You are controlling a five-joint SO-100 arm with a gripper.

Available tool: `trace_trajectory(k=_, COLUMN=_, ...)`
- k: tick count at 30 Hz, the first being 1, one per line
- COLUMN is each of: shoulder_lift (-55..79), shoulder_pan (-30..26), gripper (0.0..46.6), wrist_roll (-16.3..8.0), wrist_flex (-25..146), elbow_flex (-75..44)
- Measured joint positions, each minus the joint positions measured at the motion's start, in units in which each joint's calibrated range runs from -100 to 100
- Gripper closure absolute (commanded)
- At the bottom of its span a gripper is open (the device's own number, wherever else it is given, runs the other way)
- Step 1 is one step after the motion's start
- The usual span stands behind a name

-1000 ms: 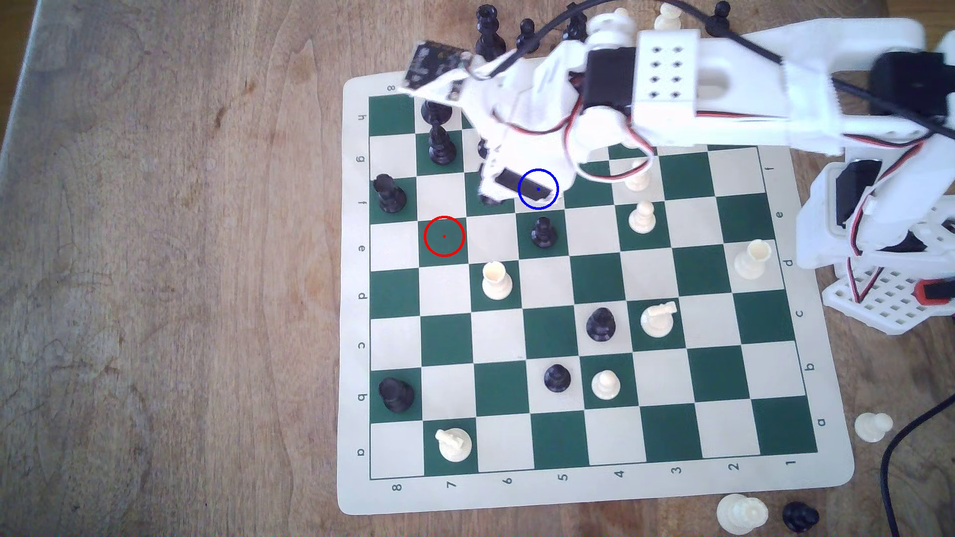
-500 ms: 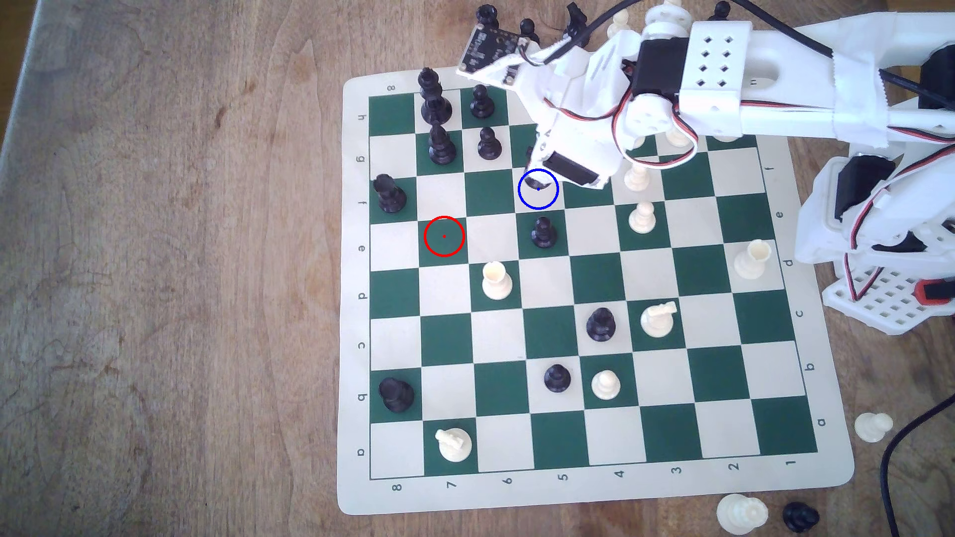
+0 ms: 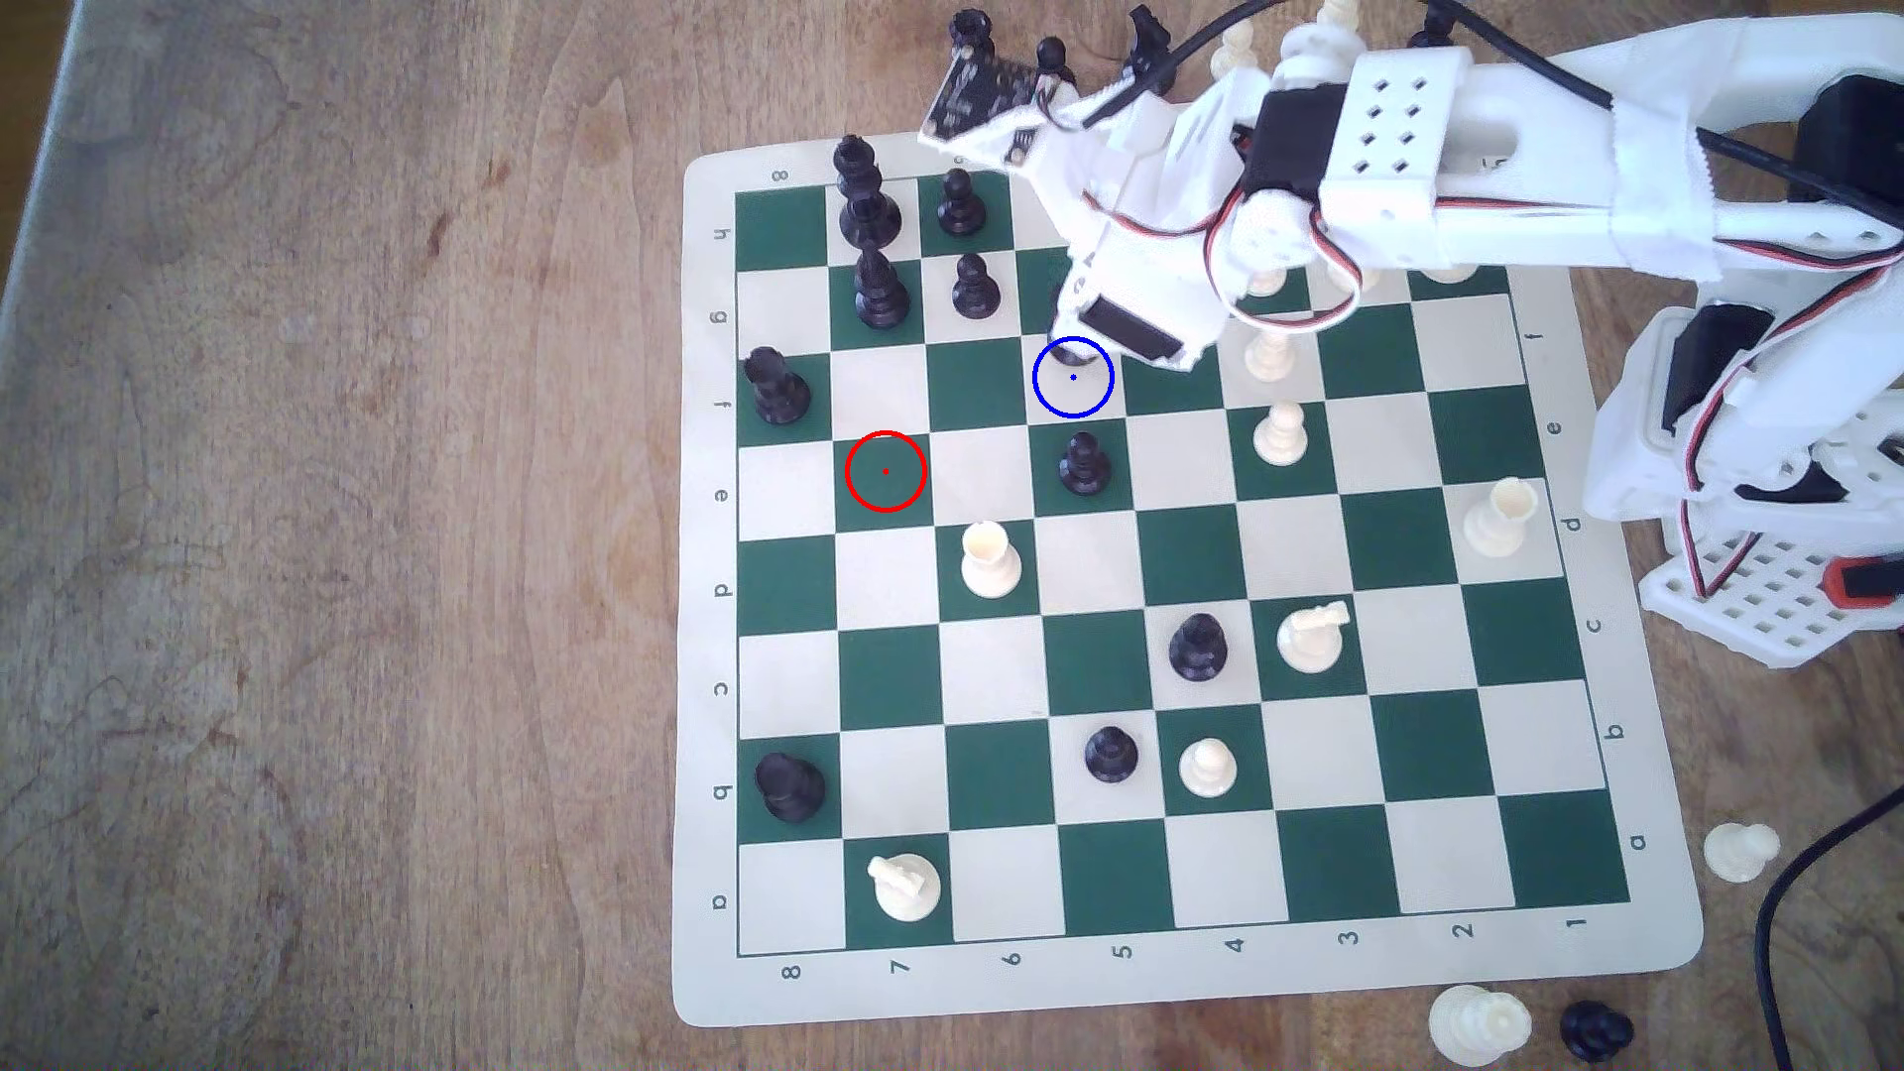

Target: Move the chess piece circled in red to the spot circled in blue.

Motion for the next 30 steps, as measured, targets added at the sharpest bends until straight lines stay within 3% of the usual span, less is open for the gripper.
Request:
trace_trajectory(k=17, shoulder_lift=2.8, shoulder_pan=-1.8, gripper=46.2, wrist_roll=-0.8, wrist_flex=-1.8, elbow_flex=0.0)
trace_trajectory(k=30, shoulder_lift=3.3, shoulder_pan=-0.9, gripper=44.3, wrist_roll=0.4, wrist_flex=-2.5, elbow_flex=1.0)
